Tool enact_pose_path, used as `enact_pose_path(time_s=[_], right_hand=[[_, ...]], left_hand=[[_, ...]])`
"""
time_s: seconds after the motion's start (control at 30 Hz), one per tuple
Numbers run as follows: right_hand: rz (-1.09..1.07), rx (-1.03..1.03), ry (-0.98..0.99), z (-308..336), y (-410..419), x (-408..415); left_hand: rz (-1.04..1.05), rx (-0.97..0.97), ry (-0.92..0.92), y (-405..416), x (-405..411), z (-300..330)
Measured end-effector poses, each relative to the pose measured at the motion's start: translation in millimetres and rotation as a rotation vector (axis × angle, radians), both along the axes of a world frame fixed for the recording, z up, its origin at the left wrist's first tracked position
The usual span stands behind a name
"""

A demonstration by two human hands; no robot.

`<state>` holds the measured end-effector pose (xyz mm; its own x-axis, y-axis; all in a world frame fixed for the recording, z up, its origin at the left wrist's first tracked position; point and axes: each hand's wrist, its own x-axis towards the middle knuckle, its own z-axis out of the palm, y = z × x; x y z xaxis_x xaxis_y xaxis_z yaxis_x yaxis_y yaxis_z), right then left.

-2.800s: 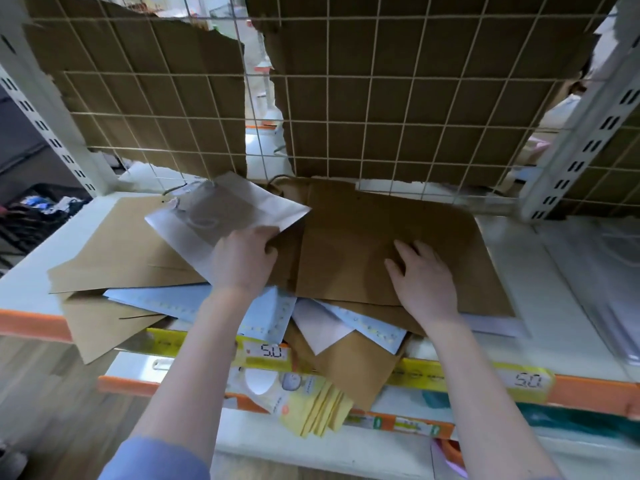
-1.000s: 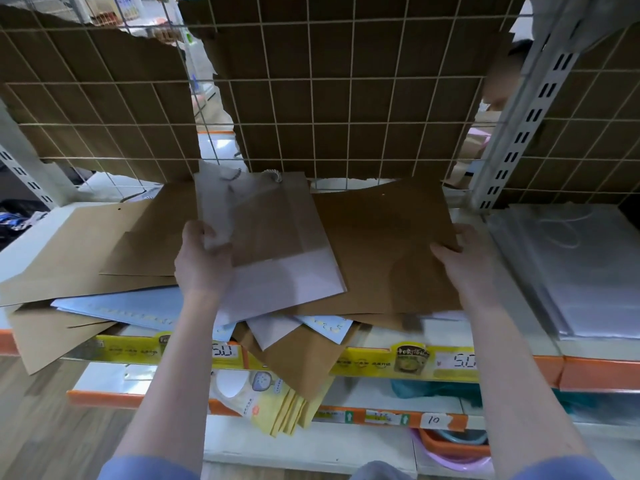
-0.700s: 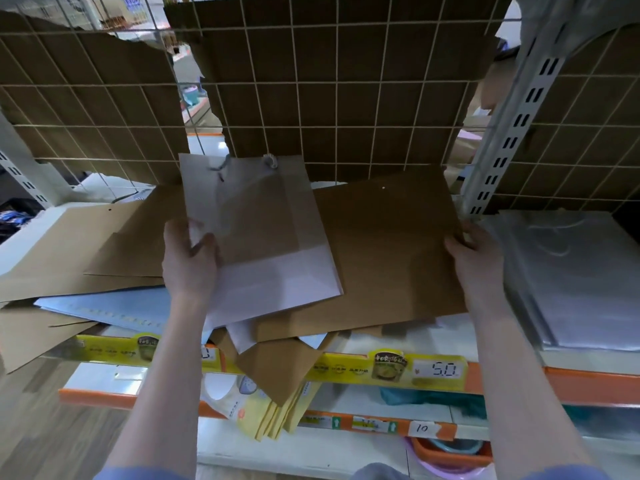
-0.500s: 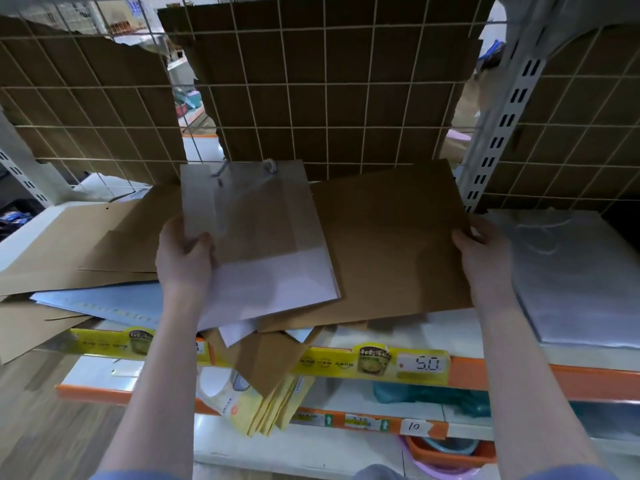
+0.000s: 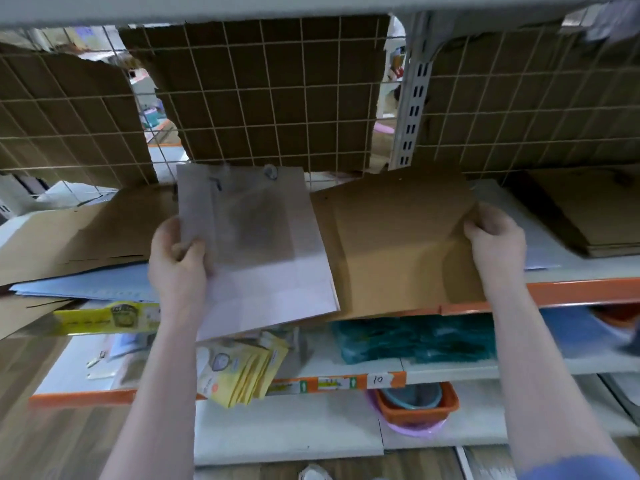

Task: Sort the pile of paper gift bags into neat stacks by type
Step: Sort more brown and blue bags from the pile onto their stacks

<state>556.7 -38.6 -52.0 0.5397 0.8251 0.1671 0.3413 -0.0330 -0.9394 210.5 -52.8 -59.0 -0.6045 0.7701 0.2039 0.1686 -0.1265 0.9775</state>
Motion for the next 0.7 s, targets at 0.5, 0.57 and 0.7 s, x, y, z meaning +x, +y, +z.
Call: enact_pose_path(time_s=[0.5, 0.57, 0.7], right_hand=[[-0.050, -0.032, 0.089, 4.8, -49.0, 148.8], [-0.068, -0.021, 0.087, 5.2, -40.9, 187.3], [-0.088, -0.010, 0.074, 12.2, -17.8, 274.2]], left_hand=[[-0.144, 0.006, 0.080, -13.8, 139.5, 7.7], [-0.124, 0.001, 0.076, -4.1, 173.3, 6.9], [-0.060, 0.022, 0.035, 15.3, 245.3, 1.2]])
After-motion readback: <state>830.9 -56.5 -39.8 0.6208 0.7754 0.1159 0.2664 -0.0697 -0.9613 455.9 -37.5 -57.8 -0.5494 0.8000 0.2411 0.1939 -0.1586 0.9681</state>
